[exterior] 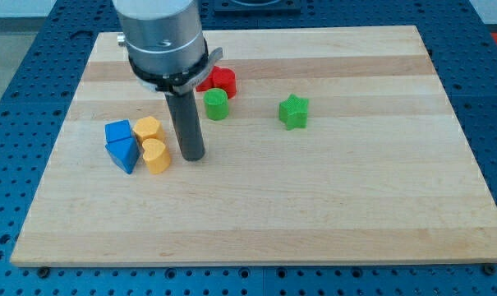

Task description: Move the green star towards red circle

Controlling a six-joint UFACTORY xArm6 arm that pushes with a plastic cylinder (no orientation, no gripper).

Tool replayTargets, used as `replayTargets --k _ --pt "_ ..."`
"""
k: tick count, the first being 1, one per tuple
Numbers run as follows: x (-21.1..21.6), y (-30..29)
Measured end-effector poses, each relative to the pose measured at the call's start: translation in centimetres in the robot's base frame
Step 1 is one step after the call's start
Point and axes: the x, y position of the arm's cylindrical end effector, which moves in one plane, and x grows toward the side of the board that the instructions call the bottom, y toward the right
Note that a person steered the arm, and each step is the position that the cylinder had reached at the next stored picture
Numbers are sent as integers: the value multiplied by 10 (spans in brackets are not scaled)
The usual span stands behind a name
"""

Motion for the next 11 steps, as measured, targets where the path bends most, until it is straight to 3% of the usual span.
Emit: replayTargets --k 2,6,9,10,11 --pt "55 -15" --pt "33 -26" --pt "35 73" --pt "12 135" --pt "-37 170"
